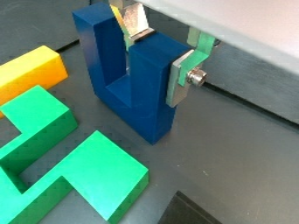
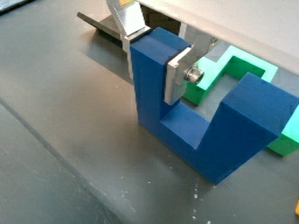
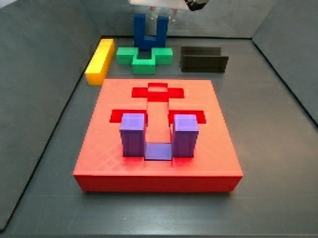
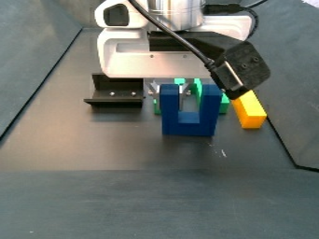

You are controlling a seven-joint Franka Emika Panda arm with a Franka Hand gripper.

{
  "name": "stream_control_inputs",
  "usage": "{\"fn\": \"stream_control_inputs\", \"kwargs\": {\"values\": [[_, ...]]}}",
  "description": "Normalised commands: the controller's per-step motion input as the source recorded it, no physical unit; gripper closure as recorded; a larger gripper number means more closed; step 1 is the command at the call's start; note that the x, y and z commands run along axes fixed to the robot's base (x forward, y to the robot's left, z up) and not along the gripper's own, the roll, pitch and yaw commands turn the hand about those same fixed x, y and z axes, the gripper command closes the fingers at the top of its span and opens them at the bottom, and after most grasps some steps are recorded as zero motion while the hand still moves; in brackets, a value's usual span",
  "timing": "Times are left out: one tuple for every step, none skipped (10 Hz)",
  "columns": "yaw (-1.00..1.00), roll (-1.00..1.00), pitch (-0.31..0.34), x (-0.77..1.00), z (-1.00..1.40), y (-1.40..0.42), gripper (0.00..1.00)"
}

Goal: Pick up the blue object. Move up. Move to above the board. Insert the blue object.
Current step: Pick up the blue object, then move up.

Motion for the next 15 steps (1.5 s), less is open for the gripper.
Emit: {"fn": "stream_control_inputs", "kwargs": {"values": [[0.0,0.0,0.0,0.0,0.0,0.0,1.0],[0.0,0.0,0.0,0.0,0.0,0.0,1.0],[0.0,0.0,0.0,0.0,0.0,0.0,1.0],[0.0,0.0,0.0,0.0,0.0,0.0,1.0],[0.0,0.0,0.0,0.0,0.0,0.0,1.0],[0.0,0.0,0.0,0.0,0.0,0.0,1.0],[0.0,0.0,0.0,0.0,0.0,0.0,1.0],[0.0,0.0,0.0,0.0,0.0,0.0,1.0],[0.0,0.0,0.0,0.0,0.0,0.0,1.0],[0.0,0.0,0.0,0.0,0.0,0.0,1.0],[0.0,0.0,0.0,0.0,0.0,0.0,1.0],[0.0,0.0,0.0,0.0,0.0,0.0,1.0],[0.0,0.0,0.0,0.0,0.83,0.0,1.0],[0.03,0.0,0.016,-0.04,0.84,0.06,1.0],[0.02,-0.02,0.044,-0.07,0.54,0.04,1.0]]}}
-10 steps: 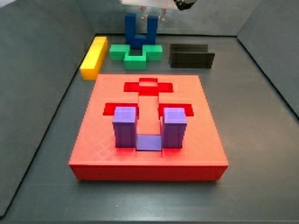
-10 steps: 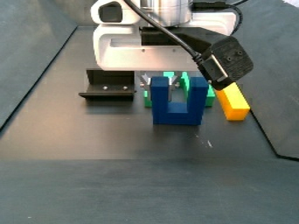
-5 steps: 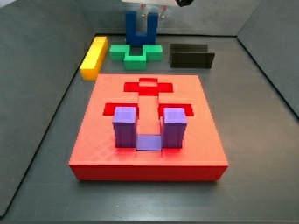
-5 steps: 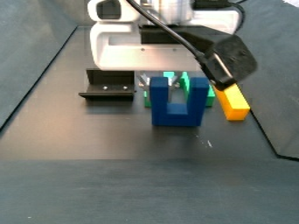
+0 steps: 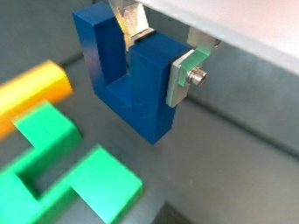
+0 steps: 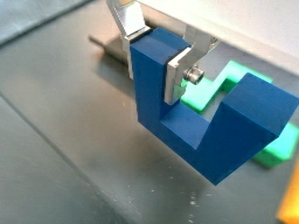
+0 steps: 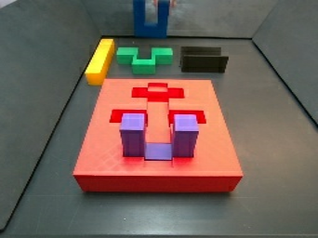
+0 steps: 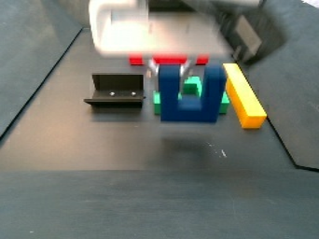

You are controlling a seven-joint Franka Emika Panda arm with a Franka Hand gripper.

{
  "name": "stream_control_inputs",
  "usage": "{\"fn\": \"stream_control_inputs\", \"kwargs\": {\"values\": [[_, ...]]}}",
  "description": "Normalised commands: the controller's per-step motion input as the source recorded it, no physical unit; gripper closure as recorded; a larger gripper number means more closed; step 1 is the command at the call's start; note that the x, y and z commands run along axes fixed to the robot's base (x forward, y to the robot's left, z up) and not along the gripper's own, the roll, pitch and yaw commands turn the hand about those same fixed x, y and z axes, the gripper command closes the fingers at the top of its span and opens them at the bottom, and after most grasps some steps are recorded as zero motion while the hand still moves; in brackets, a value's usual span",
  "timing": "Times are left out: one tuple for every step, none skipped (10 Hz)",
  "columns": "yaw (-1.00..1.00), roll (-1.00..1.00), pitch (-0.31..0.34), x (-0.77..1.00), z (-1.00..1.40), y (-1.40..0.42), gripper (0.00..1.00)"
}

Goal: Pick up the blue object. Move up. Move to above the board. Insert the blue object.
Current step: Move up, then move to above the board.

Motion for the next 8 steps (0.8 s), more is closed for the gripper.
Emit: {"fn": "stream_control_inputs", "kwargs": {"values": [[0.01,-0.02,0.022,-0.03,0.23,0.03,1.0],[0.0,0.0,0.0,0.0,1.4,0.0,1.0],[-0.01,0.0,0.006,0.0,1.4,-0.01,1.0],[-0.01,-0.02,0.001,-0.03,1.4,-0.02,1.0],[0.0,-0.03,-0.01,0.0,1.4,-0.01,1.0],[-0.01,-0.06,0.043,0.05,1.4,0.01,1.0],[-0.01,-0.08,0.071,0.04,0.78,0.0,1.0],[-0.01,-0.08,0.051,0.04,0.23,0.01,1.0]]}}
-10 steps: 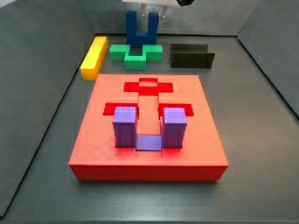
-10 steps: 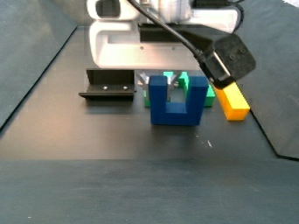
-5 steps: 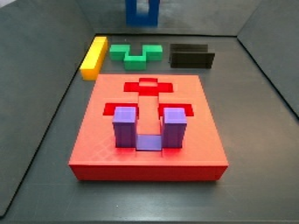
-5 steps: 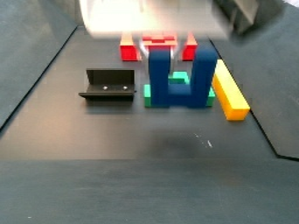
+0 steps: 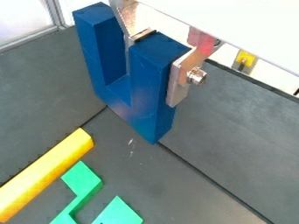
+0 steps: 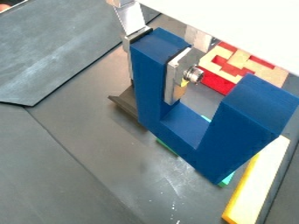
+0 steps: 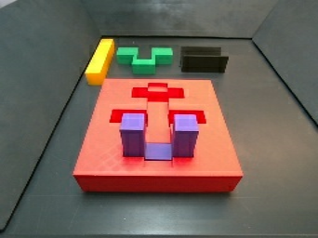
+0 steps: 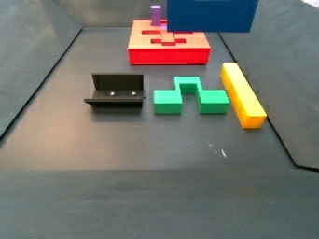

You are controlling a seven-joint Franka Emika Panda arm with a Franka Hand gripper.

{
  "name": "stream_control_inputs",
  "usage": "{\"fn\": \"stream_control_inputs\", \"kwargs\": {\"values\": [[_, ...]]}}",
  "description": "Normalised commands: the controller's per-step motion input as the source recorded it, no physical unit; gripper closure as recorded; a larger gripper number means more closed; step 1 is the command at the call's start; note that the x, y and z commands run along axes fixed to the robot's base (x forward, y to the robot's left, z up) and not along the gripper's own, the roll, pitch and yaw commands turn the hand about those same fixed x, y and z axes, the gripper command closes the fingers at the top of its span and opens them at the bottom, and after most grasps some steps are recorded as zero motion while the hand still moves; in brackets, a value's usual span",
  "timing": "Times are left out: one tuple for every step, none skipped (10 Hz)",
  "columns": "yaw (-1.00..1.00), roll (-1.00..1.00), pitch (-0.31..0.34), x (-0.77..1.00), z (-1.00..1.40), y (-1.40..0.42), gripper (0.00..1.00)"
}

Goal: Pick up the blue object. Move up. Move to above the board. Insert the blue object.
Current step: Move to above the board.

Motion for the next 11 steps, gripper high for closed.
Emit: {"fn": "stream_control_inputs", "kwargs": {"values": [[0.23,-0.13,0.153,-0.08,0.15,-1.4,1.0],[0.21,-0.07,0.148,-0.09,0.15,-1.4,1.0],[0.13,0.01,0.05,-0.1,0.15,-1.4,1.0],[0.07,-0.02,0.021,-0.1,0.15,-1.4,1.0],[0.04,-0.01,0.02,-0.1,0.16,-1.4,1.0],[0.03,-0.01,0.02,-0.1,0.16,-1.4,1.0],[0.02,-0.02,0.019,-0.1,0.16,-1.4,1.0],[0.02,0.0,0.018,-0.1,0.17,-1.4,1.0],[0.01,-0.01,0.022,-0.1,0.18,-1.4,1.0],[0.01,0.0,0.035,-0.09,0.19,-1.4,1.0],[0.01,0.0,0.064,-0.07,0.21,-1.4,1.0]]}}
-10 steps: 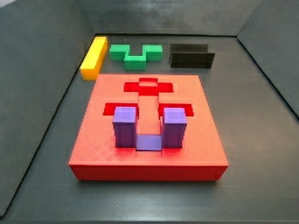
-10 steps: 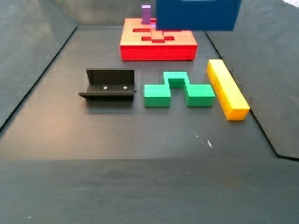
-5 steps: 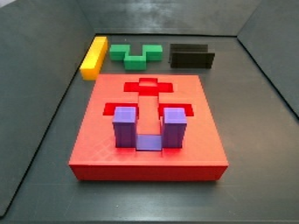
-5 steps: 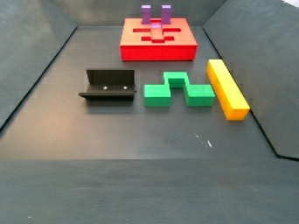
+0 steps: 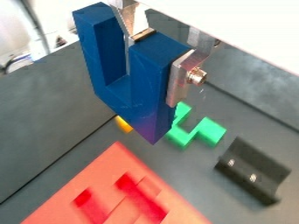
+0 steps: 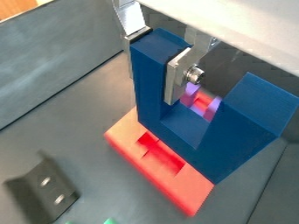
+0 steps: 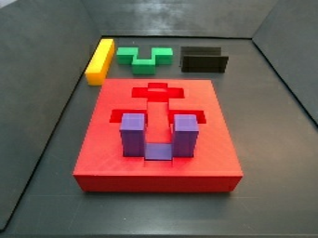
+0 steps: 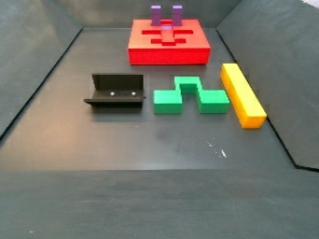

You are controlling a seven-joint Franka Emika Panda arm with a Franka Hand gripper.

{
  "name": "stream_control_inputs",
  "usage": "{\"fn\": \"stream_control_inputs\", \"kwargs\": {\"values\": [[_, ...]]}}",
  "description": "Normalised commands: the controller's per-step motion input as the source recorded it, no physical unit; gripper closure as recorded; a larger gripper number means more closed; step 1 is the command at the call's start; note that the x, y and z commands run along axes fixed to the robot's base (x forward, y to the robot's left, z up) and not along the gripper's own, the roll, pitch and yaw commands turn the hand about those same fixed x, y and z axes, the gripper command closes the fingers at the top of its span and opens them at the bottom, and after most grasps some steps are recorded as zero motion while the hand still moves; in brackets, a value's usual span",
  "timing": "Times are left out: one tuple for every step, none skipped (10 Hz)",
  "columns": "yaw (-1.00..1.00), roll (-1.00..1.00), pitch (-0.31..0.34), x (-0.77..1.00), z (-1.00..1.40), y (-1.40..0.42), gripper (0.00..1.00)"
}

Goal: Pick up the blue object. Move up. Move to above the board. Insert the blue object.
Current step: Move to above the board, then insert the blue object.

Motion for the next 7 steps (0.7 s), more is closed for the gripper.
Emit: {"fn": "stream_control_inputs", "kwargs": {"values": [[0.01,0.01,0.087,-0.03,0.15,-0.97,1.0],[0.01,0.01,0.115,0.03,0.1,-0.56,1.0],[0.01,0.0,0.134,0.06,0.06,-0.32,1.0],[0.01,0.01,0.137,0.05,0.05,-0.22,1.0],[0.0,0.0,-0.01,0.0,-0.16,0.0,1.0],[0.0,0.0,-0.013,0.0,-0.15,0.0,1.0],[0.0,0.0,-0.004,-0.03,-0.13,0.0,1.0]]}}
